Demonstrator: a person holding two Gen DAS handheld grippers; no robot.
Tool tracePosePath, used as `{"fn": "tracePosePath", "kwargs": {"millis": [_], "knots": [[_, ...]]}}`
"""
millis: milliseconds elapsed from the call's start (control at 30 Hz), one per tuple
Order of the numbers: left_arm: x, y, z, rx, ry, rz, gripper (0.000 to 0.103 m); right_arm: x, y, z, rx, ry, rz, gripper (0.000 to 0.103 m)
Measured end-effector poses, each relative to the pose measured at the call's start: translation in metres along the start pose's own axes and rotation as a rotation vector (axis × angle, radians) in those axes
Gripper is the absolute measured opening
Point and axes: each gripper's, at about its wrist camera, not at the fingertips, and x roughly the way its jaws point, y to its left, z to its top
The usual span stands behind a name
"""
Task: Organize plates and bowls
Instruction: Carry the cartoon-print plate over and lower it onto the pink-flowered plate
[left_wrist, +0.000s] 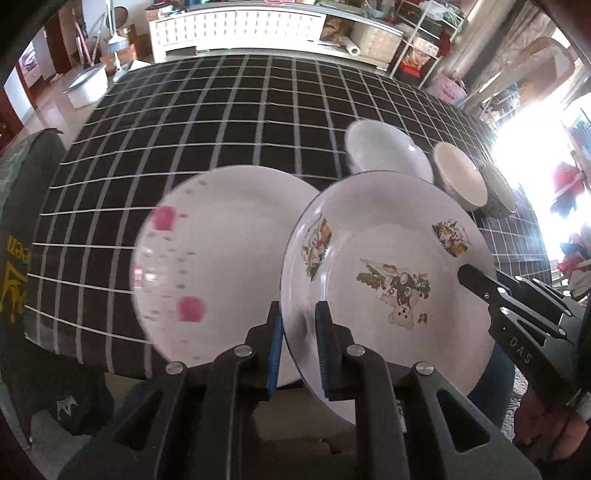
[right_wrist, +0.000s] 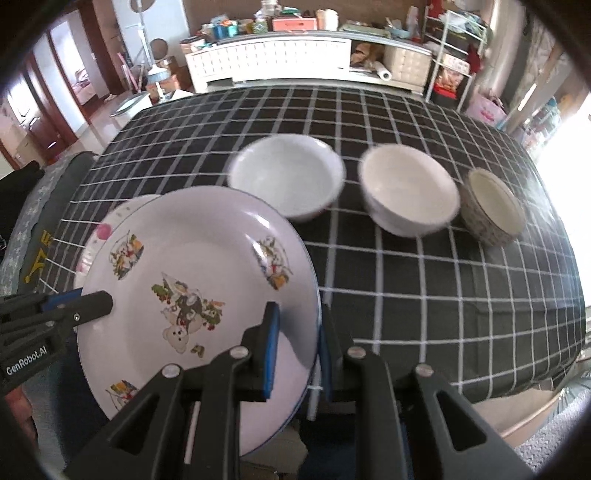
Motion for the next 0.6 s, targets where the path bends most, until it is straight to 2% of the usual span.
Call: {"fn": "tracePosePath", "kwargs": {"millis": [300, 600], "knots": [[-0.012, 0.057, 0.004, -0.059, -0.013, 0.055, 0.014, 0.013, 0.051, 0.018, -0.068, 0.002, 0.041, 0.023], [0.003, 0.091, 0.005, -0.085, 0.015, 0.091, 0.014, 0.042, 0.082, 0.023, -0.125, 0.055, 0.057, 0.023]]}}
